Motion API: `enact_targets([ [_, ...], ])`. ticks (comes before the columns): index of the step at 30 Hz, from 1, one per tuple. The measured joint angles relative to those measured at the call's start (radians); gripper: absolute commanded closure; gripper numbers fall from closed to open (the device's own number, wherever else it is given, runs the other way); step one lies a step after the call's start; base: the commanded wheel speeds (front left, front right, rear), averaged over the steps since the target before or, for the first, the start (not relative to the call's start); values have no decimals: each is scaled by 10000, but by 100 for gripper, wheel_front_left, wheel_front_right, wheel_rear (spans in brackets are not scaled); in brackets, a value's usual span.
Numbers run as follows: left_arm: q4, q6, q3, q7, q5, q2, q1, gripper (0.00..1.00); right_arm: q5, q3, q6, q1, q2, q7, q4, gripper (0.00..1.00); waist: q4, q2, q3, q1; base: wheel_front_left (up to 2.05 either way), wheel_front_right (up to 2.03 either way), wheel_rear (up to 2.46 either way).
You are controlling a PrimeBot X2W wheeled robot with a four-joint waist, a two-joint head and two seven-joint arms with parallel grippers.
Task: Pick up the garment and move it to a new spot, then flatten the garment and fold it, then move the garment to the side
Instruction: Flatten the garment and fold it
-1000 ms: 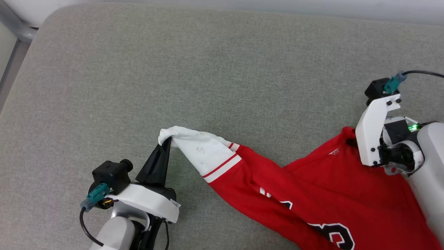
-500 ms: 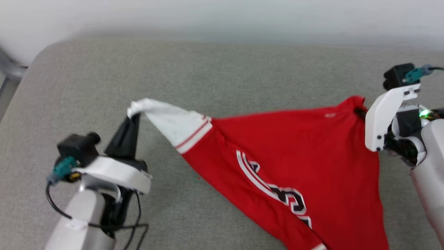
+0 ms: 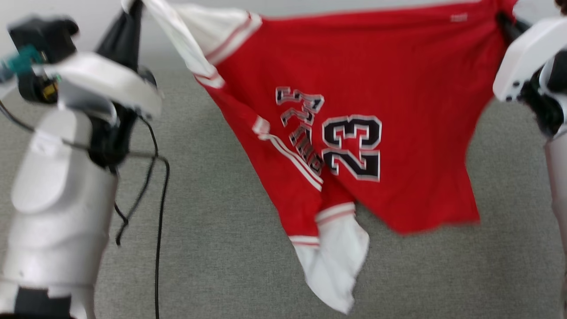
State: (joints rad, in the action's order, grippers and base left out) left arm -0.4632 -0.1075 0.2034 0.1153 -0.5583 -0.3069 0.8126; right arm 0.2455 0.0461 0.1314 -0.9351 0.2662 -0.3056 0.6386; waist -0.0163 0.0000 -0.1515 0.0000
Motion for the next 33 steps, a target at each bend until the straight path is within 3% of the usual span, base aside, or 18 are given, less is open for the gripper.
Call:
enact_targets([
  [18, -3143, -176, -151, 69, -104, -736, 6381, 100, -1808, -1338, 2, -5025, -840, 1620, 1001, 100, -420, 0, -2179, 1, 0, 0, 0],
  [24, -3720, -209, 84, 128, -123, -859, 7269, 100, -2100, -1521, 2, -5931, -1030, 1967, 1524, 100, -425, 0, -3110, 1, 0, 0, 0],
  [33, -4424, -217, 663, 347, -763, -746, 7045, 100, -2140, -1509, 2, -6065, -1346, 2571, 2936, 100, -314, 0, -4146, 2, 0, 0, 0],
])
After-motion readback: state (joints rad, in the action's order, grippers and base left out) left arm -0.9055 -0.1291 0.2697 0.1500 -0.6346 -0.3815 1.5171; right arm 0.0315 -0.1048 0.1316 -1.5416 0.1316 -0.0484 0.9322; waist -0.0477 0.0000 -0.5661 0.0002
